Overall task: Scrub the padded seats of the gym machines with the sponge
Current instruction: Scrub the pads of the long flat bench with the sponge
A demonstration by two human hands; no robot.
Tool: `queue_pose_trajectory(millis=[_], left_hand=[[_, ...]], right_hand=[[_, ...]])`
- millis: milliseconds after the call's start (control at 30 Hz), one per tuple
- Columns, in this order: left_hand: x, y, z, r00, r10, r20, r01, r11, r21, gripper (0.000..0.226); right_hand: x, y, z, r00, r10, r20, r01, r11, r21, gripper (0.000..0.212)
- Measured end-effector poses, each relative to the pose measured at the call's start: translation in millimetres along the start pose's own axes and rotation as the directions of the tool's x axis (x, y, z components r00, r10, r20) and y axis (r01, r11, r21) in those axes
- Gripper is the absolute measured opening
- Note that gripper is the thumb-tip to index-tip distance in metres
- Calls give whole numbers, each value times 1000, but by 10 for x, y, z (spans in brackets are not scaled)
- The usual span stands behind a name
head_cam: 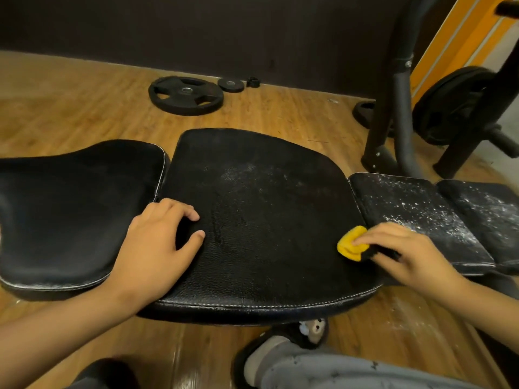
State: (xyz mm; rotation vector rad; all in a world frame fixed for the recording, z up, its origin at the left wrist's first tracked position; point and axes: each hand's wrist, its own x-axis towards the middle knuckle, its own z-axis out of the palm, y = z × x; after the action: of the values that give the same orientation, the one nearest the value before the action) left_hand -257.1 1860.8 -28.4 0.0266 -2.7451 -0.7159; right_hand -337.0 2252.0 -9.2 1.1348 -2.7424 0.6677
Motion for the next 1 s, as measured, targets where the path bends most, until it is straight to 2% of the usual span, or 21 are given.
queue_pose_trajectory(millis=[67, 167, 333, 400, 567, 667, 800, 1000], left_hand=[[5, 10, 3, 1000, -1, -2, 1, 1000, 3, 29], [14, 14, 4, 1000, 1, -2, -1, 1000, 5, 36], [14, 1, 8, 1000, 7, -15, -7, 1000, -4, 37], [23, 1, 16, 1000, 12, -16, -12, 1000, 4, 37], [12, -13, 33, 1000, 12, -27, -12, 1000, 1, 38], [12, -21, 32, 999, 14, -32, -14, 1000, -8, 38], [8, -47, 45, 999, 22, -34, -23, 999, -23, 37], [1, -37, 43, 999, 12, -34, -13, 1000, -29, 35]], right_hand=[[295, 154, 92, 999, 18, -44, -20, 999, -47, 23], [906, 335, 222, 992, 58, -111, -66, 995, -74, 32], [1701, 372, 330, 987, 111, -115, -127, 981, -146, 26], [1678, 297, 366, 984, 124, -129, -143, 979, -144, 27], [1005, -106, 373, 996, 7, -90, -10, 999, -32, 35], [763, -243, 392, 998, 48, -47, -45, 997, 64, 34], [1068, -206, 368, 997, 54, -46, -46, 985, 168, 29], [1963, 73, 462, 978, 183, -104, -182, 983, 20, 29]])
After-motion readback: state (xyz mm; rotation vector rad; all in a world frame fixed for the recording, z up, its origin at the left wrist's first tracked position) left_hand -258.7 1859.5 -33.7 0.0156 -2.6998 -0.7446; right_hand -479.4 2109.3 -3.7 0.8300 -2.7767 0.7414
